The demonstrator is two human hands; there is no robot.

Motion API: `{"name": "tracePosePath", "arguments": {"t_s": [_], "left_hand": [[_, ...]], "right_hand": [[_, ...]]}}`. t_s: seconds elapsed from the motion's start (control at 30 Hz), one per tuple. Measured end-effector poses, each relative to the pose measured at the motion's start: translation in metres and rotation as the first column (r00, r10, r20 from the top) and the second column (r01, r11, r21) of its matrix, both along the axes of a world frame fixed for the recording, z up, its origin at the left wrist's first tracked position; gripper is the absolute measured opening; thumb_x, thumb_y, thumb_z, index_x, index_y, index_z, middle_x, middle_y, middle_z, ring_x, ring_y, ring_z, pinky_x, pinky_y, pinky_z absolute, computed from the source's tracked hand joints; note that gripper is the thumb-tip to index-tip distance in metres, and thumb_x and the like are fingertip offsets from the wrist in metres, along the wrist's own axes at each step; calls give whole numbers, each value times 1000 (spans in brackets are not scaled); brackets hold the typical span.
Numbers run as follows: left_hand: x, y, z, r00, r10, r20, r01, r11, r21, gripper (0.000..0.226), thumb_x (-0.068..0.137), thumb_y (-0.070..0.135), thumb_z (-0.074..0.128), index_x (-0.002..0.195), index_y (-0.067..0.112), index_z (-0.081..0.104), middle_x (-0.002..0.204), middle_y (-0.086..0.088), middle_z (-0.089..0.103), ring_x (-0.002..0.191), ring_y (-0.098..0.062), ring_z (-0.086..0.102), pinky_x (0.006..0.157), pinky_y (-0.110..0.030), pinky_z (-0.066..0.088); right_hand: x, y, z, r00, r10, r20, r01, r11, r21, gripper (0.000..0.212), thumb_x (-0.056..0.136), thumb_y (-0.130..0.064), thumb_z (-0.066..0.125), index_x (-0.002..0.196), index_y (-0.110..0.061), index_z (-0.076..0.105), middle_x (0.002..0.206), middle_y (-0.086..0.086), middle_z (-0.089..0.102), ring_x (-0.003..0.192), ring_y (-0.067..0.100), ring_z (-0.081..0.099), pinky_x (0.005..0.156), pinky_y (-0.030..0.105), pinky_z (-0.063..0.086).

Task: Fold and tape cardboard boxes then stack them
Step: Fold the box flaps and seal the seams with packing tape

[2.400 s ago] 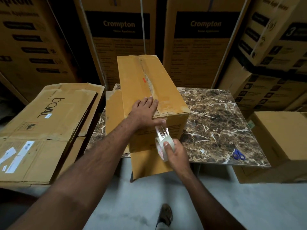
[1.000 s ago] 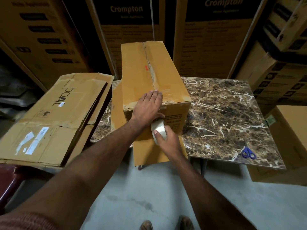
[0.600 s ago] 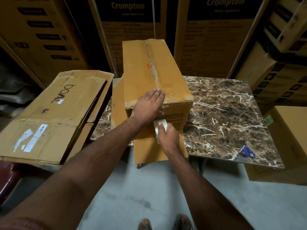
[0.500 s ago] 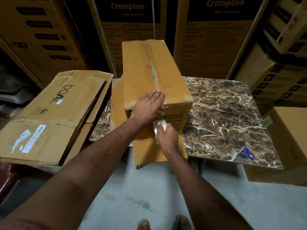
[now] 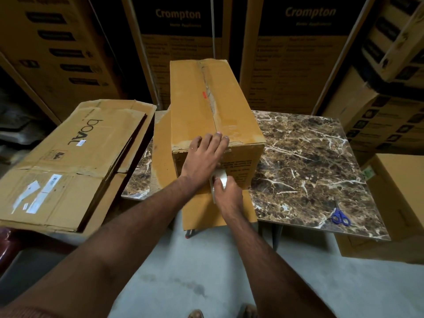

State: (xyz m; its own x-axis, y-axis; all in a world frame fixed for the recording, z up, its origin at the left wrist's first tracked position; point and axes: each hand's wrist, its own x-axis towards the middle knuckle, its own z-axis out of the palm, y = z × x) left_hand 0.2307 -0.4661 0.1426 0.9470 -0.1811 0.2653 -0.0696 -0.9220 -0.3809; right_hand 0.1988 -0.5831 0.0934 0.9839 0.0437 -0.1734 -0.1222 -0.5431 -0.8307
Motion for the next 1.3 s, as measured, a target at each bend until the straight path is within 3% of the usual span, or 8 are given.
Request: {"name": "tracePosePath", "arguments": {"t_s": [0.13,0.3,0.43,0.53,0.63,0.8,1.03,1.3], "left_hand": [[5,2,12,999,-10,44,19,976,-216,66,94,25,63,153,18,35,156,-8,40,140,-29,40,113,-46,33],[-17,-28,1,1000,21,-22,-27,952,-304,100,79,21,77,158,8,18,165,-17,14,152,-35,12,123,-53,5],[-29,-71,-12,968,-233,92,250,872,-422,63,80,10,71,140,4,53,146,-17,52,136,-33,46,117,-46,29],[-19,-102,-19,927,-374,6,323,794,-515,43,79,17,65,121,7,65,121,-13,66,113,-32,61,98,-42,44],[-10,-138,-26,882,-439,-172,259,757,-600,42,84,23,65,123,9,62,117,-12,66,108,-32,61,90,-40,44],[2,-217,-60,815,-484,-319,138,696,-704,32,93,22,49,118,9,65,122,-16,66,113,-35,59,94,-41,46],[18,-270,-90,751,-488,-444,42,707,-706,21,96,17,53,107,7,67,110,-18,69,102,-34,62,85,-38,46],[27,-277,-94,762,-409,-502,-81,709,-701,28,93,14,53,116,11,69,115,-12,71,105,-31,64,89,-39,51]], "right_hand": [[9,-6,5,994,105,40,-107,994,38,33,104,-40,50,109,-8,55,87,2,63,73,18,59,54,27,35],[2,-25,-3,987,125,105,-126,992,5,18,100,-29,55,108,-14,60,101,2,67,89,20,64,75,43,55],[11,-62,-1,991,78,112,-76,997,-21,27,93,-21,60,120,-15,63,110,4,72,99,22,67,87,44,56],[17,-97,-6,989,-5,151,16,997,-70,30,88,-17,59,117,-13,66,110,7,72,101,26,67,87,41,54],[21,-140,-12,980,-141,143,160,979,-126,29,86,-19,50,109,-15,68,106,10,71,99,31,65,84,42,53],[30,-257,-35,944,-314,101,327,851,-412,35,93,-4,52,124,-10,67,120,18,64,111,35,60,92,37,49],[53,-338,-79,966,-254,-48,177,785,-594,35,102,-25,52,135,-15,56,127,13,56,113,31,60,78,30,43],[80,-363,-89,979,-174,-108,79,807,-585,30,92,-17,69,119,-8,62,113,13,64,102,29,64,81,34,52]]}}
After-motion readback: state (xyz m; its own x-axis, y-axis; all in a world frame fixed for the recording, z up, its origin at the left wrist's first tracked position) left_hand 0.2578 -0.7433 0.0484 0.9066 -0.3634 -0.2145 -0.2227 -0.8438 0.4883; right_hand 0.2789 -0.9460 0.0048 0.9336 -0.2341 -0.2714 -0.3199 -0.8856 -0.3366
